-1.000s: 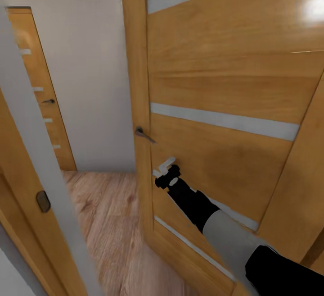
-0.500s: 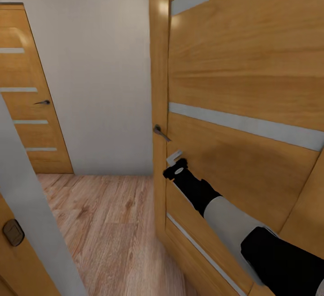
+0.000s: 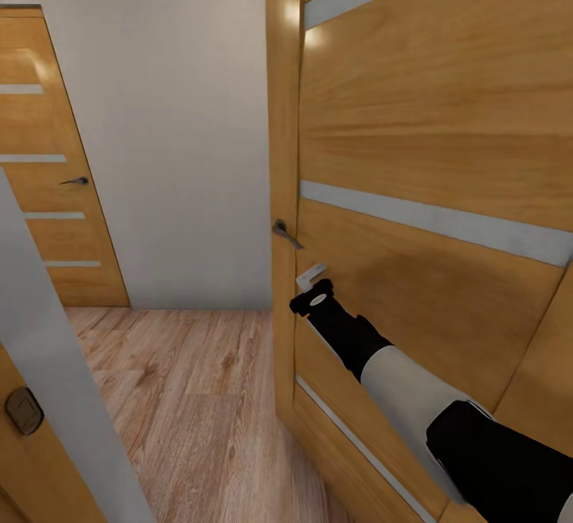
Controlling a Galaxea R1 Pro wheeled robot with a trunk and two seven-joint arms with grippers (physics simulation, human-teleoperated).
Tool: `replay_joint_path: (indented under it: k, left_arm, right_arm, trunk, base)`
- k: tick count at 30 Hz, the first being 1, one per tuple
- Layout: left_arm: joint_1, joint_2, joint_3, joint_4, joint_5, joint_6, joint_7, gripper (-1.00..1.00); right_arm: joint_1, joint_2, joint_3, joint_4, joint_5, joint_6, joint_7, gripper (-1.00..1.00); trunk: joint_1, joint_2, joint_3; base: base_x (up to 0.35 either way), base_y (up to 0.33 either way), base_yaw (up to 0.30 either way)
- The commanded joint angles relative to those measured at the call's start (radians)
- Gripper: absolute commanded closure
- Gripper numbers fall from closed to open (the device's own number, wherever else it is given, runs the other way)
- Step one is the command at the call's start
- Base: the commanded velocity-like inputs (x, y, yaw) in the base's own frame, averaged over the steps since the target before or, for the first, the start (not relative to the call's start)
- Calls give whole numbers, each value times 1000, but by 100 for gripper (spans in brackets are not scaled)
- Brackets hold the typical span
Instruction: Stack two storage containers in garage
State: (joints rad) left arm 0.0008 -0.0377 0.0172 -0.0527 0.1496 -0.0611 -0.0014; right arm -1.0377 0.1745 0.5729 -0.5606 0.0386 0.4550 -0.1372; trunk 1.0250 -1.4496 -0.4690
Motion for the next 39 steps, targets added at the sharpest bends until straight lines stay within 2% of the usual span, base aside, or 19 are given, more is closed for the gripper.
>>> replay_joint_path:
  k: [1, 21, 28, 39]
  left_arm:
    - [0, 0, 1, -1, 7, -2, 0, -100]
    - [0, -1, 2, -1, 7, -3, 6, -100]
    - [0, 0, 0, -1, 8, -3, 9, -100]
    - [0, 0, 1, -1, 9, -3, 9, -100]
  right_arm:
    - [-1, 0, 2, 0, 12, 8, -6, -100]
    - [-1, 0, 10, 14, 12, 8, -27, -100]
    - [-1, 0, 9, 13, 13, 8, -30, -100]
    - [-1, 0, 10, 14, 14, 8, -49, -100]
  trunk:
    - [0, 0, -1]
    - [0, 0, -1]
    - [0, 0, -1]
    - [0, 0, -1]
  base:
    - [0, 0, 0]
    - [0, -2, 0]
    - [0, -160, 0]
    - [0, -22, 0]
